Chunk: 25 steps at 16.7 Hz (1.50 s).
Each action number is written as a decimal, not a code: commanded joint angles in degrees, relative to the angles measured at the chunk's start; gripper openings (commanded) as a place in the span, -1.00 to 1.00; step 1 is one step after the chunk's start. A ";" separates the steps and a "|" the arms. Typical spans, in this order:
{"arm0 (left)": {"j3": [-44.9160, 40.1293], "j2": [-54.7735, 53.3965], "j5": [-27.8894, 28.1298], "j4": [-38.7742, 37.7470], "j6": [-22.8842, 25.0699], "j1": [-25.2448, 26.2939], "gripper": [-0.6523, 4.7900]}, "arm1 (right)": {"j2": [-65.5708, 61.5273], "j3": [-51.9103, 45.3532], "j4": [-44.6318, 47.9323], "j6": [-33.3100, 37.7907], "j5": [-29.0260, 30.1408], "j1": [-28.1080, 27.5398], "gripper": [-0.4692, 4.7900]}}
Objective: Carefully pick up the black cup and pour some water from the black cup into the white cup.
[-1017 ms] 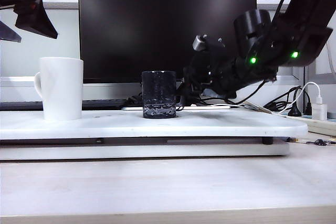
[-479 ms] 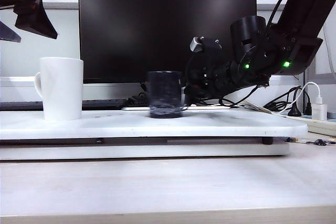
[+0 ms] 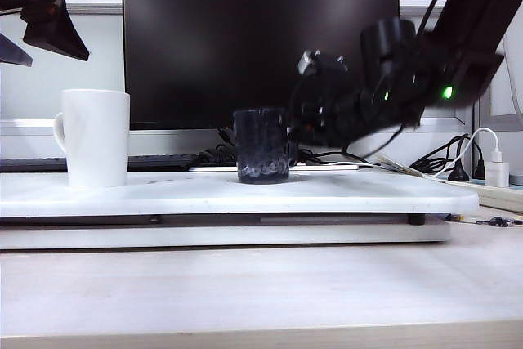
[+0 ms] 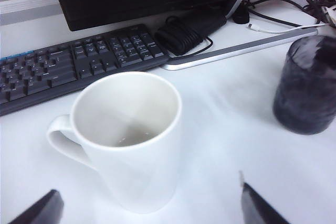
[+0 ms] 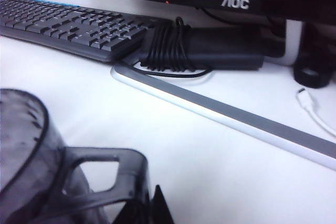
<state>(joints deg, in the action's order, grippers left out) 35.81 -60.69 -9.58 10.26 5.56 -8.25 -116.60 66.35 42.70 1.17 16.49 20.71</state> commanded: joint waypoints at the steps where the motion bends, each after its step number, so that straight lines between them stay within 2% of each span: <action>1: 0.26 0.17 2.40 0.98 0.02 0.04 1.00 | 6.86 0.44 -0.26 2.27 0.83 0.94 -0.83; 2: 0.26 0.20 2.49 2.32 0.04 0.04 1.00 | 9.46 0.90 -3.08 2.27 0.85 1.49 -0.83; 4: 0.74 0.35 2.16 6.56 0.00 0.04 1.00 | 15.21 6.45 -16.81 1.55 2.62 3.87 -0.83; 7: 3.65 0.35 2.03 2.62 -0.02 0.04 1.00 | 16.33 15.41 -22.03 1.36 2.49 6.60 -0.83; 9: 6.08 0.42 2.03 0.57 -0.24 0.04 1.00 | 13.75 25.35 -26.34 -1.33 -1.42 8.52 -0.83; 11: 7.10 0.46 2.03 0.52 -0.77 0.04 1.00 | 9.44 32.52 -31.50 -1.88 -1.86 8.79 -0.83; 12: 7.15 0.24 1.99 -0.09 -2.69 0.04 1.00 | 4.63 37.90 -35.32 -4.39 -3.10 9.22 -0.83; 15: 7.13 -0.13 1.66 -3.58 -3.08 0.02 1.00 | -2.56 43.95 -37.73 -6.40 -3.48 11.19 -0.83; 16: 7.10 -0.92 -0.50 -4.85 -5.03 0.02 1.00 | -5.07 46.18 -39.56 -12.26 -5.09 13.05 -0.83; 17: 7.06 -1.68 -1.18 -5.57 -5.38 0.02 1.00 | -6.12 47.08 -39.98 -13.68 -5.44 14.14 -0.83; 21: 7.02 -2.75 -1.81 -8.85 -5.40 0.00 1.00 | -6.73 48.09 -40.02 -18.45 -8.98 16.41 -0.83; 25: 7.02 -2.75 -1.95 -10.62 -5.35 0.02 1.00 | -6.73 49.03 -40.79 -25.53 -15.21 17.90 -0.83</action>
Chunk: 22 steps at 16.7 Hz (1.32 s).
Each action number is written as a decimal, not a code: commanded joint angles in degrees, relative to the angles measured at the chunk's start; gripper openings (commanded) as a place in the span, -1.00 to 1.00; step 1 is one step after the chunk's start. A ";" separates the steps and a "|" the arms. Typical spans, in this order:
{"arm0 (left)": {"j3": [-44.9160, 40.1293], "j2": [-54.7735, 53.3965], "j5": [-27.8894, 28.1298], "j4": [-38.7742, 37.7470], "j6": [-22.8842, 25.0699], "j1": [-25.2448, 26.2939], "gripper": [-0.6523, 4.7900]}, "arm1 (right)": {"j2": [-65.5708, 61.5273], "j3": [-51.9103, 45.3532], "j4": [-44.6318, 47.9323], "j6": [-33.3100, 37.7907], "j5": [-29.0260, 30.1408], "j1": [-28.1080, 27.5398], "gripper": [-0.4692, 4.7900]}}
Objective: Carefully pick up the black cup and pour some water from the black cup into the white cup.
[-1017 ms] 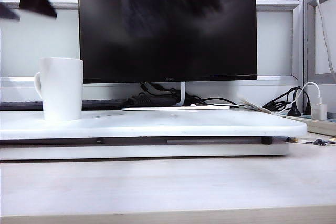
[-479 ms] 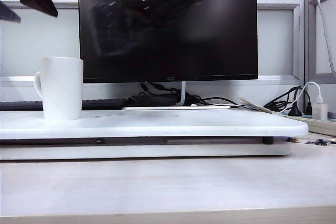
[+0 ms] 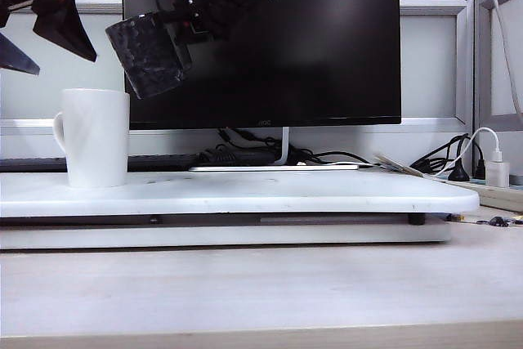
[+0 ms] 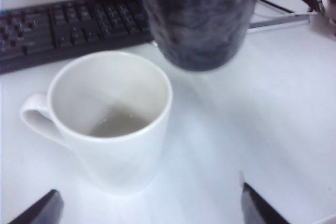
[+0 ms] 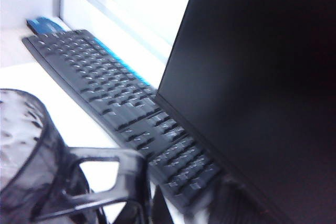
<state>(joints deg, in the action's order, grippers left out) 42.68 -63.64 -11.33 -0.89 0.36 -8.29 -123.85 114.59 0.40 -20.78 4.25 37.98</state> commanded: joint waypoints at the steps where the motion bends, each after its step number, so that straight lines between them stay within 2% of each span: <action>1: 0.17 0.20 0.22 0.57 -0.15 0.07 1.00 | 0.52 0.79 1.49 -4.96 -3.96 0.94 -0.83; 4: 0.17 0.22 4.87 0.61 -0.15 0.07 1.00 | 0.52 0.76 1.57 -10.78 -6.27 1.27 -0.83; 7: 0.17 0.22 5.09 0.55 -0.17 0.07 1.00 | 0.52 0.76 2.58 -15.76 -8.00 1.25 -0.83; 13: 0.17 0.22 5.11 0.55 -0.17 0.07 1.00 | 0.50 0.74 7.39 -21.64 -6.69 1.88 -0.83; 19: 0.17 0.22 5.11 0.48 -0.17 0.07 1.00 | 0.15 0.74 8.50 -31.65 -7.19 2.95 -0.83; 22: 0.17 0.22 5.11 0.02 -0.15 0.07 1.00 | -0.13 0.74 10.21 -32.39 -7.17 3.32 -0.83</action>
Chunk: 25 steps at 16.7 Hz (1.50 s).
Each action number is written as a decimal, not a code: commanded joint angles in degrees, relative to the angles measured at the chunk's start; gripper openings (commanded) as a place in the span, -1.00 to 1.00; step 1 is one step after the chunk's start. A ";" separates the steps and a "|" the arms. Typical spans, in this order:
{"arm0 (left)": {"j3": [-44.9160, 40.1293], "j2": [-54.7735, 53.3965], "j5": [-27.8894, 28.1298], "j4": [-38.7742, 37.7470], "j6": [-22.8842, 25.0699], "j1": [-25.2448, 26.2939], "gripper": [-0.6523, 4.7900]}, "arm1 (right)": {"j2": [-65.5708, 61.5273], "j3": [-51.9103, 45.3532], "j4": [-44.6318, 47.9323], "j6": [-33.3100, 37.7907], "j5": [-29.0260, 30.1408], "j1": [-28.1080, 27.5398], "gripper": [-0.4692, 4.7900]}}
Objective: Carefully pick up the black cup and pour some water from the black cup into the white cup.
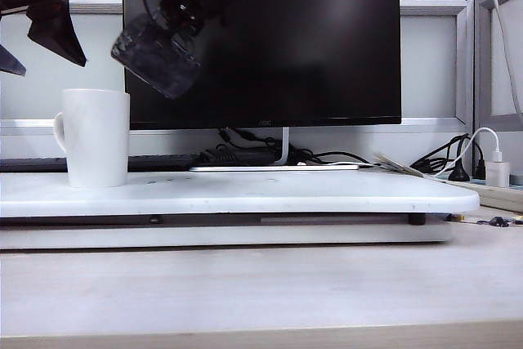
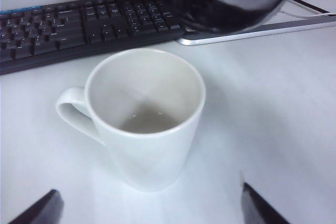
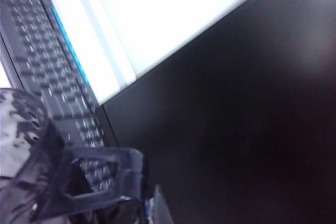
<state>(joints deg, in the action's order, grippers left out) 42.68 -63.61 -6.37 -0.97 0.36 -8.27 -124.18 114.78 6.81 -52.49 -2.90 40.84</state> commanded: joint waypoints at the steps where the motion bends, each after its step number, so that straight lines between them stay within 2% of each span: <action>1: 0.17 0.20 0.20 -0.28 -0.15 0.04 1.00 | 0.11 0.55 4.04 -1.95 0.04 0.48 -0.83; 5: 0.17 0.20 1.27 -0.66 0.09 0.07 1.00 | -1.25 0.55 7.50 -5.46 -2.23 1.42 -0.83; 14: 0.17 0.20 1.25 -0.68 0.13 0.07 1.00 | -1.29 0.55 11.52 -15.61 -2.36 1.68 -0.83; 25: 0.17 0.20 1.25 -0.68 0.11 0.07 1.00 | -1.29 0.55 13.62 -21.31 -1.25 1.70 -0.83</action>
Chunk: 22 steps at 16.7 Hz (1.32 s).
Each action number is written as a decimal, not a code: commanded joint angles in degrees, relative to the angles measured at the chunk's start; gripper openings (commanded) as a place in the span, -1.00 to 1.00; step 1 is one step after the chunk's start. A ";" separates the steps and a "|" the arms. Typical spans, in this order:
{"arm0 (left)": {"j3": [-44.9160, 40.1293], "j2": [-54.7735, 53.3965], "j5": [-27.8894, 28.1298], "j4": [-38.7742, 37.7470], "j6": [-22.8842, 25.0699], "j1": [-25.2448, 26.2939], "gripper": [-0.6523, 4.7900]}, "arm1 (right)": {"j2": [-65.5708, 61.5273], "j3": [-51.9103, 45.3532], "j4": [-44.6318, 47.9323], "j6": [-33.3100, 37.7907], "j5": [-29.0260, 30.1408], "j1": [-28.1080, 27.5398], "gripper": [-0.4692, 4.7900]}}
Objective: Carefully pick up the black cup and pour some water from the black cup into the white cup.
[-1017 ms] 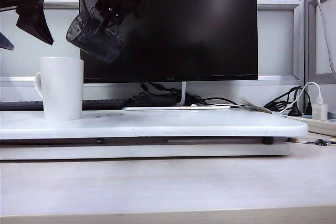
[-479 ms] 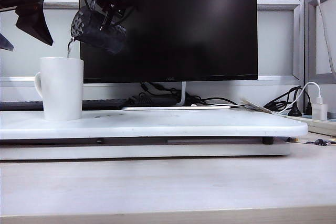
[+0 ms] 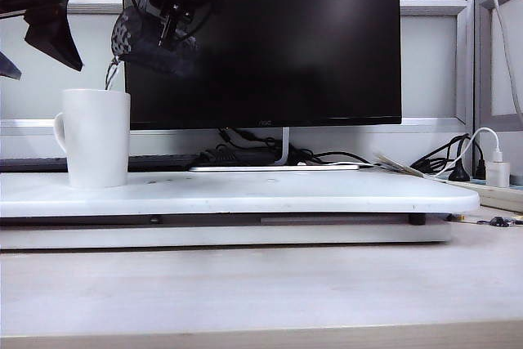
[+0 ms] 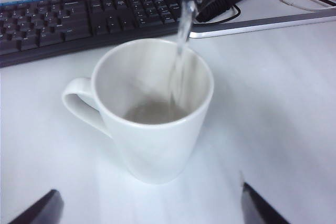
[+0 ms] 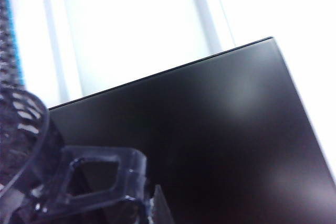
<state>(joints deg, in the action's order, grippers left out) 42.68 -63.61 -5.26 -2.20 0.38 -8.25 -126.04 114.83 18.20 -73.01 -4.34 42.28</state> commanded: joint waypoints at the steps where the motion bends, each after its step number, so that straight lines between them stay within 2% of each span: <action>1: 0.17 0.20 0.13 0.55 0.09 0.04 1.00 | 0.57 0.50 2.25 -0.87 0.20 0.26 -0.83; 4: 0.17 0.20 0.13 0.55 0.09 0.04 1.00 | 0.57 0.50 2.32 -3.61 0.24 0.26 -0.83; 9: 0.17 0.20 0.13 0.55 0.09 0.04 1.00 | 0.57 0.50 2.71 -3.72 1.70 0.28 -0.83; 13: 0.17 0.20 0.13 0.55 0.07 0.04 1.00 | 0.57 0.50 2.62 10.80 1.05 0.26 -0.83; 17: 0.17 0.31 0.13 0.57 0.07 0.04 1.00 | 1.11 0.50 2.75 34.58 -5.20 0.17 -0.83; 19: 0.17 0.44 0.13 0.59 0.07 0.02 1.00 | 1.97 0.50 1.95 43.50 -7.06 -0.70 -0.83; 20: 0.17 0.66 0.11 0.59 0.07 0.04 1.00 | 3.26 0.50 -0.09 49.29 -7.80 -1.90 -0.83; 22: 0.20 2.27 0.09 1.22 0.07 0.02 1.00 | 6.69 0.50 -5.99 56.54 -9.35 -4.09 -0.83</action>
<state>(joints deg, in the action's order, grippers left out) 42.68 -62.11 -5.19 -2.37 0.38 -8.27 -121.38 114.80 13.72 -20.99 -12.45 38.85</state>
